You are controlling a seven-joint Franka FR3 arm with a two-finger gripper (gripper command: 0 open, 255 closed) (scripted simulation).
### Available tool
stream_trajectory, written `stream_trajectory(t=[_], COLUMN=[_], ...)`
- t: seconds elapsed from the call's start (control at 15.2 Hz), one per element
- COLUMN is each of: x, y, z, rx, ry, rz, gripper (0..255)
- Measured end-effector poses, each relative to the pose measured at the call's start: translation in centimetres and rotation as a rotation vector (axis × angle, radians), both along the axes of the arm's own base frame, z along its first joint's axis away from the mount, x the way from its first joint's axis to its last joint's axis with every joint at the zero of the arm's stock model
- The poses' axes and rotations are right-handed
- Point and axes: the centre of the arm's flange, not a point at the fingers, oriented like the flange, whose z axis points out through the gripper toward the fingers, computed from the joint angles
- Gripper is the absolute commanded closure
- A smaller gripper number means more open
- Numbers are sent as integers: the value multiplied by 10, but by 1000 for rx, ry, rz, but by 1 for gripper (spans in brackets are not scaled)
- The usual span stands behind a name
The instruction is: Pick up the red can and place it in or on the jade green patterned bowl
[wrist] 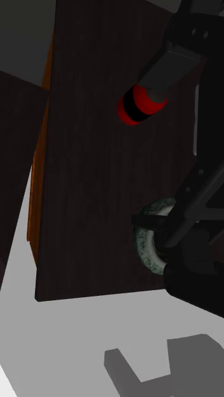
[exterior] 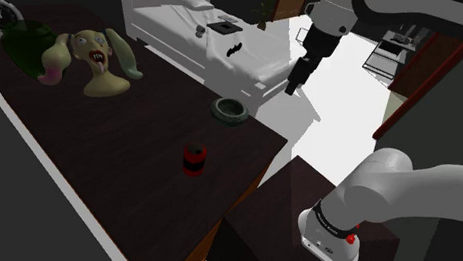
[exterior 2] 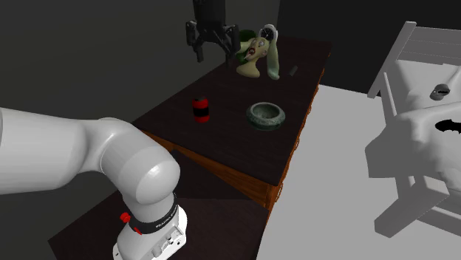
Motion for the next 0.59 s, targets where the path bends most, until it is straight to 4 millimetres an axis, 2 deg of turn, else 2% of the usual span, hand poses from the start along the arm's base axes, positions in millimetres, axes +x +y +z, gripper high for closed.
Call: stream_trajectory(t=[0.2,0.59], x=[5,33], y=[11,55], z=[-11,-62], rx=[0,1], ry=[3,15], rz=[2,11], gripper=[0,0])
